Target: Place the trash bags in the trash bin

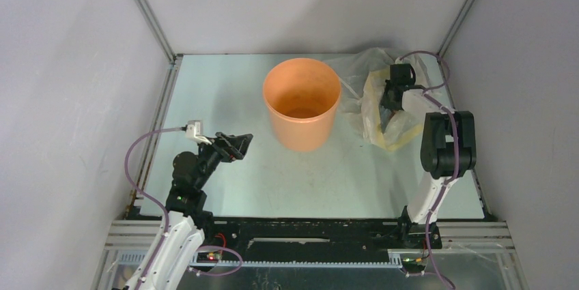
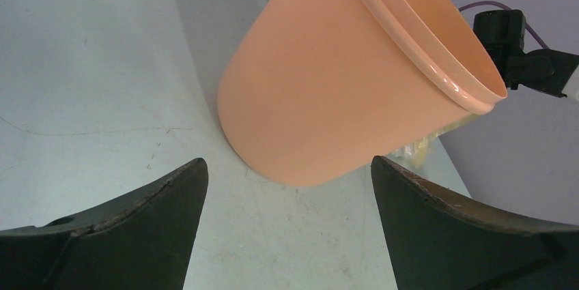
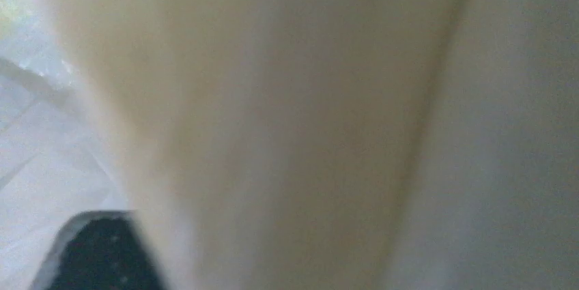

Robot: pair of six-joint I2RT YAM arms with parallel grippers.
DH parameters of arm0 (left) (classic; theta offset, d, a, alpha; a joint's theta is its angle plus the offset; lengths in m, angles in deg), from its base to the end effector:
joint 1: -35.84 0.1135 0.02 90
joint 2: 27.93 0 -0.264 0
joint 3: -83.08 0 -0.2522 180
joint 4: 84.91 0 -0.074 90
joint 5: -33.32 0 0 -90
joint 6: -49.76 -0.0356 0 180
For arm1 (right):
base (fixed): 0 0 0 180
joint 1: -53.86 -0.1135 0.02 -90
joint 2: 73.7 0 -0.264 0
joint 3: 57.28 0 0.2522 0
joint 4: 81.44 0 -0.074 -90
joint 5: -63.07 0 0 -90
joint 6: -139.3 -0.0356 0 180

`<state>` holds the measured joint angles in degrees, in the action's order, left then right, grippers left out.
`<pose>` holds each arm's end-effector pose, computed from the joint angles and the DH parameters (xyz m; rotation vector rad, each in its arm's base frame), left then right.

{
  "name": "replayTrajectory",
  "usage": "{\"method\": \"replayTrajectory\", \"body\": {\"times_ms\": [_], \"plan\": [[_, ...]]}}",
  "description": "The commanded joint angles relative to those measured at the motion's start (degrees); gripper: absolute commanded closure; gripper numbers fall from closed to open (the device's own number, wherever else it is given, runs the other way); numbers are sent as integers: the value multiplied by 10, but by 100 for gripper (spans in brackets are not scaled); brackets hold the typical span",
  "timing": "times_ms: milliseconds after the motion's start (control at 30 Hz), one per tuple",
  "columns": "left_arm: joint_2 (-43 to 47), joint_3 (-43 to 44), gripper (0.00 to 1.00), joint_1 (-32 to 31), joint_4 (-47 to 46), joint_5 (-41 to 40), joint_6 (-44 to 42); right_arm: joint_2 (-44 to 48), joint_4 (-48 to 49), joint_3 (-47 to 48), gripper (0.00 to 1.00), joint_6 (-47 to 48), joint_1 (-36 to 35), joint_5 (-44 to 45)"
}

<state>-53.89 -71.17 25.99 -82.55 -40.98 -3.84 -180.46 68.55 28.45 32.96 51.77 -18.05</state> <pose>0.1392 -0.0340 0.2233 -0.1688 1.6721 -0.8369 0.4001 0.0091 0.1909 0.3701 2.4194 -0.0489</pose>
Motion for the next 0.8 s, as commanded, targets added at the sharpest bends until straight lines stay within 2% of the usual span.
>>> {"method": "replayTrajectory", "body": {"times_ms": [0,167,367,567,767], "plan": [[-2,7,4,-2,-6,3,-13,8,-22,28,100,-6,-6,-4],[3,10,4,-3,-1,2,-9,104,-79,29,100,-22,-17,-48],[3,13,4,-3,-5,4,2,237,-167,56,100,-37,-14,-161],[-11,23,5,-9,-11,5,11,300,-242,164,100,-30,-10,-202],[-25,35,6,-21,-11,-5,14,305,-270,305,100,-51,-11,-263]]}}
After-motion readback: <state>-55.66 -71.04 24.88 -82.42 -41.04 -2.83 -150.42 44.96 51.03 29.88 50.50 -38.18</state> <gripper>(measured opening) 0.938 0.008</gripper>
